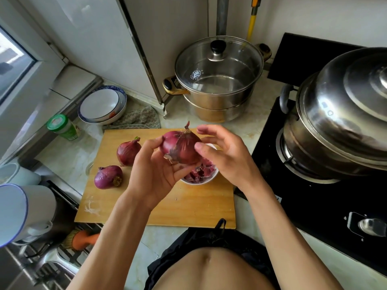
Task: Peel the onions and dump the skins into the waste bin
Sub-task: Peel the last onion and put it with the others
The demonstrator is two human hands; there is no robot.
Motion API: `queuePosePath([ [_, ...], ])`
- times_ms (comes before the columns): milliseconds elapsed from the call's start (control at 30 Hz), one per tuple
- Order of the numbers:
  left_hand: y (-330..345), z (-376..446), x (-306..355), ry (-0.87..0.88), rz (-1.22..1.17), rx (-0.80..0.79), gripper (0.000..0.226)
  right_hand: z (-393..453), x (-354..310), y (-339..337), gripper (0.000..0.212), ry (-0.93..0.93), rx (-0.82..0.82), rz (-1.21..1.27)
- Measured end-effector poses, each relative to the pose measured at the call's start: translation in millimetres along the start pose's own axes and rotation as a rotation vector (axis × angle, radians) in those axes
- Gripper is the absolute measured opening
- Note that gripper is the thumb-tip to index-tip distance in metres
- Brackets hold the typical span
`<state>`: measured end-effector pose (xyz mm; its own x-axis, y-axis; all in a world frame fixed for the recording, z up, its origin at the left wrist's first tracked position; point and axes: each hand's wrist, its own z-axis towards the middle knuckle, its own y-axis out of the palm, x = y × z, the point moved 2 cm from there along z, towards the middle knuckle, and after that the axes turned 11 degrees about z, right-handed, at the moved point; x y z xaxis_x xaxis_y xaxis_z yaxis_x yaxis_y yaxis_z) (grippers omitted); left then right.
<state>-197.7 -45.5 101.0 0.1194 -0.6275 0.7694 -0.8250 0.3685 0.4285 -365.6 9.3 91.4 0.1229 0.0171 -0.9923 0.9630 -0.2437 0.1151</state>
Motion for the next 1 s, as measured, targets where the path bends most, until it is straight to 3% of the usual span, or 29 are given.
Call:
queuePosePath([
  [167,2.2,-1.4,3.4,-0.022,-0.050,-0.002,0.056,-0.7,1.2,3.0,0.064,-0.024,-0.078,0.059],
  [400,2.7,-0.5,0.7,0.056,0.029,0.015,0.053,-1.5,5.3,5.1,0.072,-0.282,-0.016,-0.180],
  [467,3.3,-0.8,-0.5,0.084,0.082,-0.010,0.040,-1.9,4.3,6.0,0.073,-0.346,-0.024,-0.217],
  [800,-5.1,2.0,-5.5,0.163,0.053,-0.212,0.043,-3.2,4.9,0.5,0.045,-0.491,0.061,-0.198],
  [1000,-8.0,5.7,-6.3,0.163,0.059,-0.153,0.062,-2.3,11.3,0.7,0.042,-0.530,0.095,-0.270],
])
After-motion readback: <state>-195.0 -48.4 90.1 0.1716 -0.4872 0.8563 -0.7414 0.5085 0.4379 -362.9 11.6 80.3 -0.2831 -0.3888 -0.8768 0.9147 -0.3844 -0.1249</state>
